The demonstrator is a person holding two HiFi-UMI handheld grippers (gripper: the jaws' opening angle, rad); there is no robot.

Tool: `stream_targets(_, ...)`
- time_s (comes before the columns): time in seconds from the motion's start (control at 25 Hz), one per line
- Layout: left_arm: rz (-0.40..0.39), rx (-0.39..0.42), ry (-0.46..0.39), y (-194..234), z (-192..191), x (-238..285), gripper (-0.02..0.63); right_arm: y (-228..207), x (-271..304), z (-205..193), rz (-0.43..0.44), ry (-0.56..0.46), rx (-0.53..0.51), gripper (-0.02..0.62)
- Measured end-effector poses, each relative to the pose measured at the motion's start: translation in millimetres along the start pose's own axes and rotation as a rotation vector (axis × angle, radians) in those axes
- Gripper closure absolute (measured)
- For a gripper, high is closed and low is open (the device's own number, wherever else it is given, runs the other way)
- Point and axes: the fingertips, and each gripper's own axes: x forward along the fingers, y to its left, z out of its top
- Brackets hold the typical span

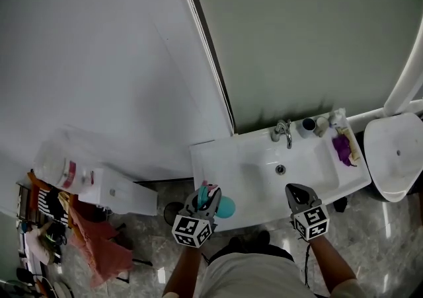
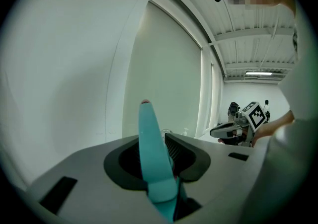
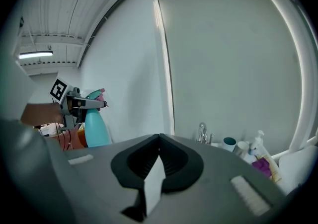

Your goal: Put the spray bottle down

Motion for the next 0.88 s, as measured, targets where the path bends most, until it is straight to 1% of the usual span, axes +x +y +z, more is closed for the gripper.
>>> stream_targets(0.28, -0.001, 0.014, 0.0, 11, 2, 17, 0.494, -4, 11, -3, -0.015, 0.001, 0.017, 0.584)
stream_targets(0.52, -0.045, 0.027, -0.003, 29, 3, 40, 0.494, -6, 20, -1, -0.071, 0.009, 0.031, 0.584)
stream_targets(0.72, -0.079, 0.069, 0.003, 48, -1, 67, 0.494, -3, 31, -1, -0.11, 0.033, 0.032, 0.584)
stream_targets(0.88, -0.101, 0.122, 0.001, 64, -10, 93, 0.494, -3, 42, -10, -0.145, 0.064, 0.041, 0.584)
